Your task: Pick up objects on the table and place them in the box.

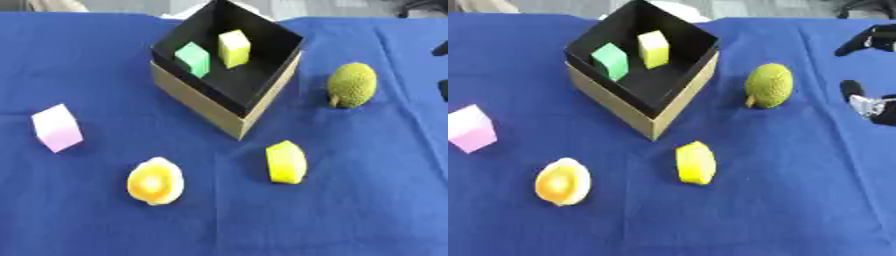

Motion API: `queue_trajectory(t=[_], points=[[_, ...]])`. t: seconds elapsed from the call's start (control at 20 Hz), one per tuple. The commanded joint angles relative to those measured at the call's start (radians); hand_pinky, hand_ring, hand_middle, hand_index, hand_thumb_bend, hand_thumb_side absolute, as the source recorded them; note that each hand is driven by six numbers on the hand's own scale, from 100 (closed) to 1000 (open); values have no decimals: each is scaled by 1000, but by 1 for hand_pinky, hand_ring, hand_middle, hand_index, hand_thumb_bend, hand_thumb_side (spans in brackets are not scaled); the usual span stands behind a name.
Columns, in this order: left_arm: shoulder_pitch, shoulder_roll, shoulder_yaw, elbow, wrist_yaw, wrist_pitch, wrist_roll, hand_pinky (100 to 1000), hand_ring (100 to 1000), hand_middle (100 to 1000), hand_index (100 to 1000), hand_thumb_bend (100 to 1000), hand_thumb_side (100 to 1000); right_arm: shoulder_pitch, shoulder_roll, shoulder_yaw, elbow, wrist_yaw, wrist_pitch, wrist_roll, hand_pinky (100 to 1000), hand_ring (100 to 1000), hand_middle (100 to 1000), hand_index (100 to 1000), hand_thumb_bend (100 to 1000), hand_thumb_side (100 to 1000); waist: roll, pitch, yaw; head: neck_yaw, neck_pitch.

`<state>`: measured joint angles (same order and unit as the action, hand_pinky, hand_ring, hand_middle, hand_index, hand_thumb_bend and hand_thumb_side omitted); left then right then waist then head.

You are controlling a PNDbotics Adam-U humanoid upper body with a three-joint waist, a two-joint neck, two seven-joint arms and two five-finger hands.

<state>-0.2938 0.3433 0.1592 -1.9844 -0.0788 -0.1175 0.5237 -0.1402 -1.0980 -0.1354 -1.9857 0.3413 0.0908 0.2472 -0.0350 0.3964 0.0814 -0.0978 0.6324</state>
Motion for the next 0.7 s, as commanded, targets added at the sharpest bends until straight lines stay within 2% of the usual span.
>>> queue_trajectory(t=[0.05,0.3,0.7], points=[[-13,21,0,-16,2,-2,-6,775,736,634,780,145,594,-23,-62,7,-14,9,30,23,855,849,773,804,205,100,-2,-14,2,-6,-10],[-16,23,-3,-16,3,-2,-10,775,736,634,779,144,594,-58,-95,41,-14,11,77,79,858,857,784,811,303,100,-9,-8,8,-13,-13],[-20,26,-9,-16,7,-3,-16,775,736,634,773,140,594,-143,-112,90,59,5,88,125,858,856,782,809,308,100,-19,0,24,-30,-21]])
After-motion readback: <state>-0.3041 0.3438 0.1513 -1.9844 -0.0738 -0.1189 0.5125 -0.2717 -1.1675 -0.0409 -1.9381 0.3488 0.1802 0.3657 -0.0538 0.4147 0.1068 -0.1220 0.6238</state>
